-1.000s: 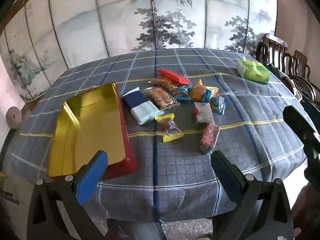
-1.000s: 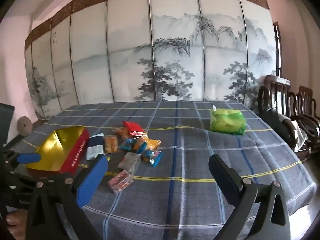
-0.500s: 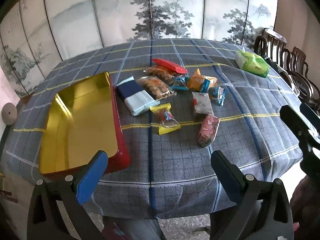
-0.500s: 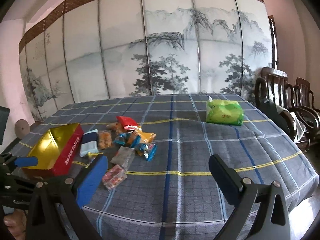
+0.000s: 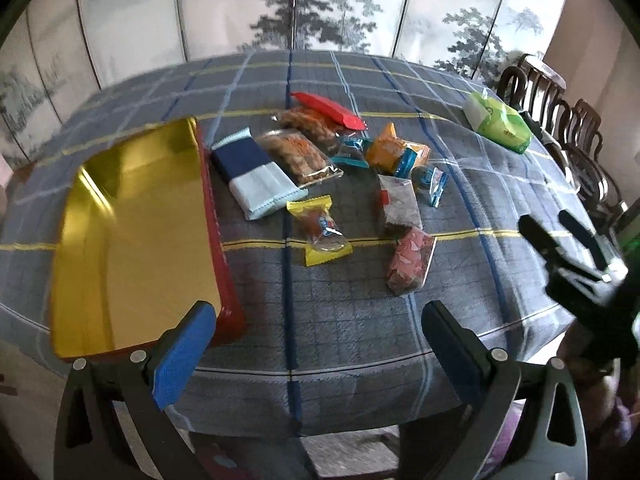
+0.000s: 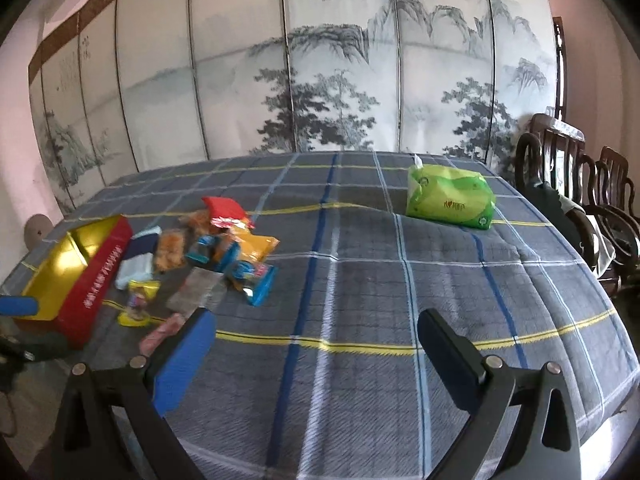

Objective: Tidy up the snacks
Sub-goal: 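Move the left tool toward the yellow-wrapped candy, then close the left tool on the yellow-wrapped candy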

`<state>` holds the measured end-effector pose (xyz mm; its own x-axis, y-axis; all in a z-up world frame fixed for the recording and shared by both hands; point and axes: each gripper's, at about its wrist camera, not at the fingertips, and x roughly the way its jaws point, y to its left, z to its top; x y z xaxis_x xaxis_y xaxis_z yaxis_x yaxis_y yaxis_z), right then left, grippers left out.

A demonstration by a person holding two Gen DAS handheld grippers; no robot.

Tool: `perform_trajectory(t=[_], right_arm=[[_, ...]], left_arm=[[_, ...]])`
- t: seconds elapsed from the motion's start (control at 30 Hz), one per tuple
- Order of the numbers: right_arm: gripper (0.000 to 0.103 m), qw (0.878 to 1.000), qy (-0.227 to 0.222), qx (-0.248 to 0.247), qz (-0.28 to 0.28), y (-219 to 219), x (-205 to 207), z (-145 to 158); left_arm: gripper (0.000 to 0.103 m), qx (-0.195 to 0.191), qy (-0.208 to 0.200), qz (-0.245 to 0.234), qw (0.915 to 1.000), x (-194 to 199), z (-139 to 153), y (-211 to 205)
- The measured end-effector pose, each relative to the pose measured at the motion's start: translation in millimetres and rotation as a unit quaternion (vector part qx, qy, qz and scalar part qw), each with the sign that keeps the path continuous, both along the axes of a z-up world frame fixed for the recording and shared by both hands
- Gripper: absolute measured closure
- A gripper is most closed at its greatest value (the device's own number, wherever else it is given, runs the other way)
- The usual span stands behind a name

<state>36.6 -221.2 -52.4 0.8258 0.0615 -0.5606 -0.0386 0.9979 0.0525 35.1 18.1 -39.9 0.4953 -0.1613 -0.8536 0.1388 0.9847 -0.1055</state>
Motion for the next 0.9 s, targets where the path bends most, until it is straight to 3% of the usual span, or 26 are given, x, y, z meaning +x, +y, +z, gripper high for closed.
perform_trajectory(t=[0.1,0.33,0.47,0.7,0.9], right_arm=[[0.0,1.0,0.006,-0.007,-0.005,-6.4,14.2,-7.7],[0.0,1.0,0.014,-0.013,-0.01,-19.2,45.7,-20.6],[0.0,1.0,0.014,-0.006,-0.003,-20.0,54.5,-23.6],[0.0,0.999,0.018,0.027,0.003,-29.3,60.4,-25.6],[0.0,0.999,0.021,0.041,0.006,-33.7,61.2,-26.9]], left_arm=[[0.003,-0.024,0.024,0.001,0.9994,14.6,0.0,-0.4],[0.005,-0.015,0.04,0.014,0.999,47.6,-1.4,-13.2],[0.02,-0.019,0.074,0.026,0.9967,69.3,-12.3,-13.0],[0.021,-0.034,0.105,0.058,0.9921,96.7,-27.4,-7.8],[0.023,-0.021,0.12,0.069,0.9902,107.7,-37.6,-11.3]])
